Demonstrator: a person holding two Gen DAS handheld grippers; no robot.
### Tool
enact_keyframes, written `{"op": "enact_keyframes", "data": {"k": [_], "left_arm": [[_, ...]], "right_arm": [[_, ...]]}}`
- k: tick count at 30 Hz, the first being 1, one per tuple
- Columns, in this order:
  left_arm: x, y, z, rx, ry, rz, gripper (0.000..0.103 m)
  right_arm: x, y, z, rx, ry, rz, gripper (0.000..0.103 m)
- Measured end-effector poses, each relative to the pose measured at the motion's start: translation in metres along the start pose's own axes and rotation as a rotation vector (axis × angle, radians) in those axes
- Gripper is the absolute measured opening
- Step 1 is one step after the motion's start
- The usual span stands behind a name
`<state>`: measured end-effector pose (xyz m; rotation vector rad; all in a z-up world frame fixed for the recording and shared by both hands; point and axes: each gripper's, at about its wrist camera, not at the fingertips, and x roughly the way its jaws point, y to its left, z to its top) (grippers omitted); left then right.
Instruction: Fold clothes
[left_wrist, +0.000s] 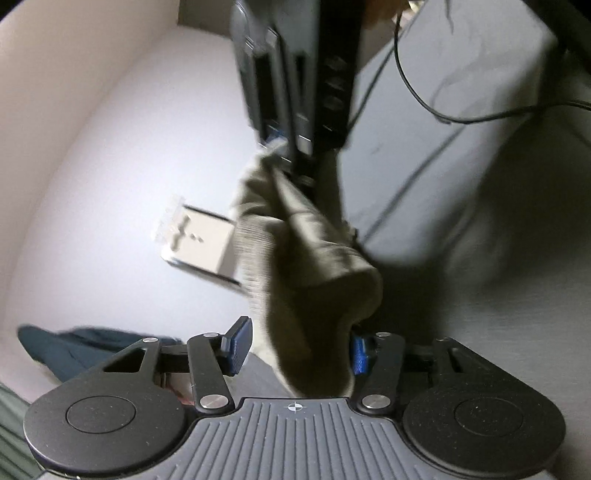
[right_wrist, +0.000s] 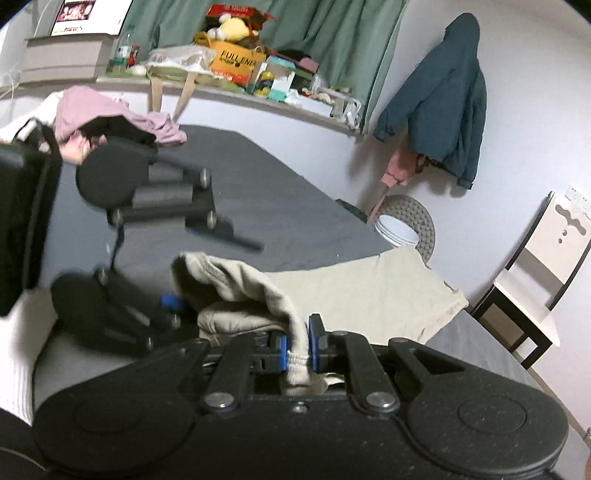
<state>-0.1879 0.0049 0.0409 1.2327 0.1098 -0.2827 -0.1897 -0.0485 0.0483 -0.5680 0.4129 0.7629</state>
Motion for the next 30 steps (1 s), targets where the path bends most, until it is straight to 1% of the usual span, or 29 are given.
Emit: {"op": "enact_keyframes", "data": {"k": [2,6,7,9,11,12,13,15,16,17,19,21,22,23,24,25,27,30], "left_arm": [[0.0,0.004,-0.002,0.011,-0.03,0.017,0.054],[-0.003,0.009,-0.006,0.023,-0.061,0.012,0.054],[-0.002,0.01,-0.008,0.023,-0.06,0.0,0.054],[-0.001,0.013,-0.012,0.012,-0.07,-0.052,0.054],[-0.001,0.014,-0.015,0.003,-0.078,-0.108,0.054],[-0.002,0.014,-0.015,-0.002,-0.081,-0.138,0.051],[-0.003,0.015,-0.016,-0.007,-0.084,-0.167,0.044],[0.0,0.015,-0.016,-0.017,-0.08,-0.206,0.041],[0.002,0.014,-0.015,-0.022,-0.075,-0.222,0.035],[0.004,0.014,-0.015,-0.027,-0.071,-0.237,0.033],[0.009,0.013,-0.013,-0.047,-0.055,-0.254,0.023],[0.012,0.012,-0.008,-0.065,-0.041,-0.265,0.015],[0.007,0.018,-0.015,-0.081,-0.034,-0.277,0.012],[0.008,0.021,-0.015,-0.103,-0.026,-0.294,0.011],[0.006,0.024,-0.018,-0.118,-0.016,-0.314,0.006],[0.006,0.028,-0.026,-0.13,-0.011,-0.336,0.004],[0.005,0.033,-0.038,-0.149,-0.004,-0.369,0.004],[0.002,0.038,-0.048,-0.172,-0.01,-0.388,0.003]], "right_arm": [[0.002,0.005,-0.001,-0.02,0.016,0.006,0.011],[0.009,0.013,-0.001,-0.077,0.052,0.019,0.011],[0.01,0.014,-0.001,-0.093,0.064,0.021,0.011],[0.013,0.019,-0.002,-0.135,0.091,0.027,0.012],[0.016,0.028,-0.007,-0.212,0.125,0.04,0.012],[0.018,0.033,-0.01,-0.254,0.151,0.046,0.012],[0.021,0.038,-0.013,-0.29,0.171,0.05,0.012],[0.026,0.047,-0.017,-0.344,0.195,0.058,0.012],[0.028,0.051,-0.019,-0.366,0.203,0.059,0.012],[0.03,0.054,-0.02,-0.382,0.205,0.055,0.013],[0.032,0.058,-0.022,-0.407,0.2,0.041,0.019],[0.032,0.061,-0.023,-0.427,0.192,0.027,0.022],[0.032,0.061,-0.023,-0.435,0.187,0.022,0.022],[0.032,0.061,-0.023,-0.441,0.182,0.02,0.022],[0.031,0.061,-0.022,-0.446,0.177,0.018,0.022],[0.03,0.061,-0.022,-0.447,0.171,0.021,0.021],[0.026,0.061,-0.019,-0.449,0.146,0.04,0.014],[0.017,0.064,-0.016,-0.468,0.096,0.064,0.013]]}}
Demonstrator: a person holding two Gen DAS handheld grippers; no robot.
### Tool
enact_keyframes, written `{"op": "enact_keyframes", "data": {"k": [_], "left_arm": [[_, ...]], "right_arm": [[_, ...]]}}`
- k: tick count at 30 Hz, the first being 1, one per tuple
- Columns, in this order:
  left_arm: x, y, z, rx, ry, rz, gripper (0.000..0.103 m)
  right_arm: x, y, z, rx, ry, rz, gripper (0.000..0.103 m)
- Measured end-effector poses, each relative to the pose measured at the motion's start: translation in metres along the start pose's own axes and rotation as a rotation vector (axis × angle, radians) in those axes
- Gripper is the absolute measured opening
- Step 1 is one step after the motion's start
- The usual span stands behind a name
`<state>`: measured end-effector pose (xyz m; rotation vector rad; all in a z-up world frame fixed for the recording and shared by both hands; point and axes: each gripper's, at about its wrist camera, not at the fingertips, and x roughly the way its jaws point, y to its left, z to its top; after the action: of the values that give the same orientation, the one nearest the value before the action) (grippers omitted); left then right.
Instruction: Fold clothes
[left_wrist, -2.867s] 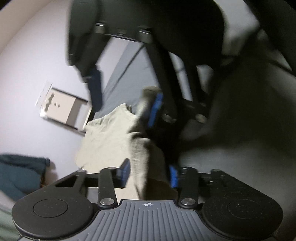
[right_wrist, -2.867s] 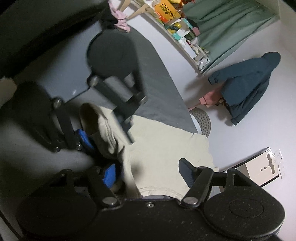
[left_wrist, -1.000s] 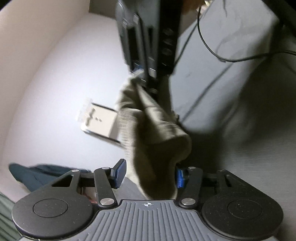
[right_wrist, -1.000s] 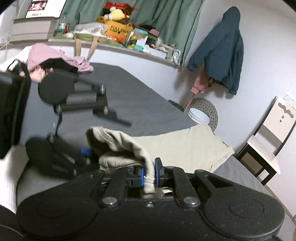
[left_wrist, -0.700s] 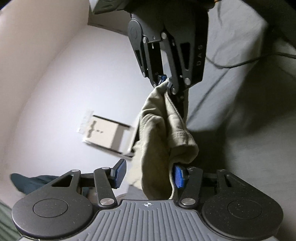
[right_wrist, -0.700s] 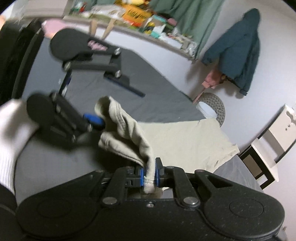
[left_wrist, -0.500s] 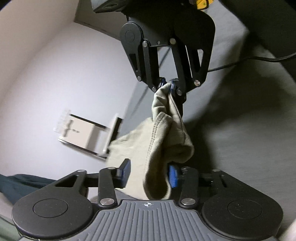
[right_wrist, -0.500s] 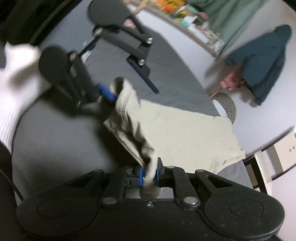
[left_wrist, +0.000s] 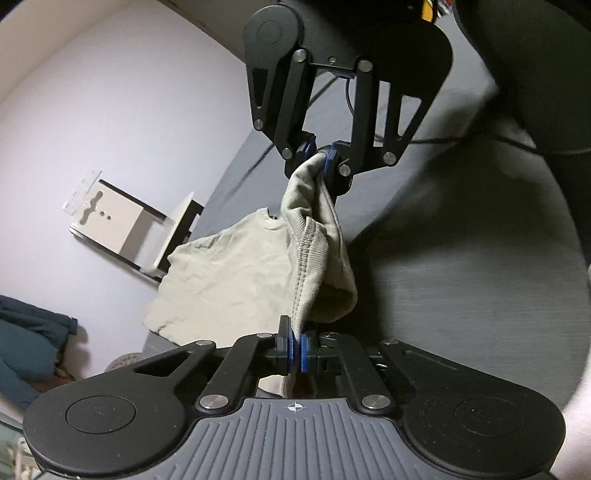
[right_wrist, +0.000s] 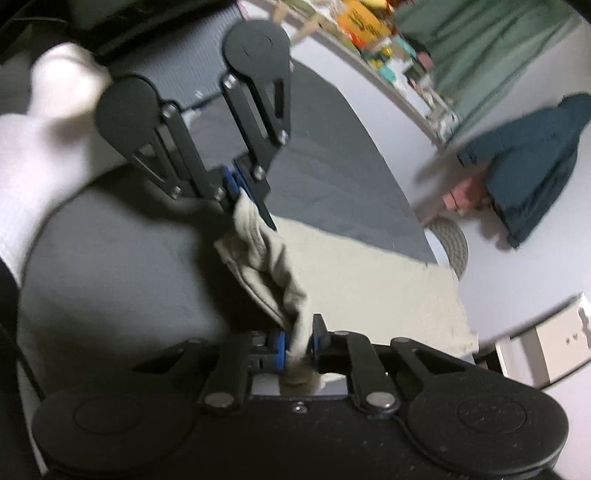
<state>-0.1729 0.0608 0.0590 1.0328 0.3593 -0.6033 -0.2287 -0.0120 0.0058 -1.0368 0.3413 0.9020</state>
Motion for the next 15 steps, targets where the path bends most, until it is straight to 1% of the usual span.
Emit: {"op": "enact_keyframes", "data": {"k": [3,4,6,8,11,13,14,15], "left_arm": [[-0.005,0.005,-0.005,0.011,-0.025,-0.003,0.003],[-0.007,0.007,-0.007,0.014,-0.033,-0.004,0.003],[-0.007,0.009,-0.005,0.024,-0.044,-0.031,0.003],[-0.011,0.012,-0.004,0.022,-0.045,-0.074,0.003],[-0.031,0.009,0.001,-0.002,-0.061,-0.144,0.003],[-0.041,0.011,0.002,-0.014,-0.066,-0.171,0.003],[-0.046,0.012,0.003,-0.02,-0.068,-0.185,0.003],[-0.051,0.013,0.003,-0.025,-0.07,-0.199,0.003]], "right_arm": [[-0.007,0.003,0.003,-0.013,-0.033,0.028,0.012],[-0.009,0.003,0.004,-0.013,-0.04,0.056,0.012],[-0.016,0.004,0.005,-0.007,-0.062,0.137,0.012],[-0.02,0.006,0.007,-0.003,-0.068,0.217,0.012],[-0.028,0.003,0.011,0.02,-0.085,0.342,0.012],[-0.038,-0.001,0.014,0.051,-0.118,0.443,0.012],[-0.043,-0.003,0.016,0.062,-0.14,0.475,0.012],[-0.048,-0.006,0.017,0.065,-0.165,0.478,0.012]]}}
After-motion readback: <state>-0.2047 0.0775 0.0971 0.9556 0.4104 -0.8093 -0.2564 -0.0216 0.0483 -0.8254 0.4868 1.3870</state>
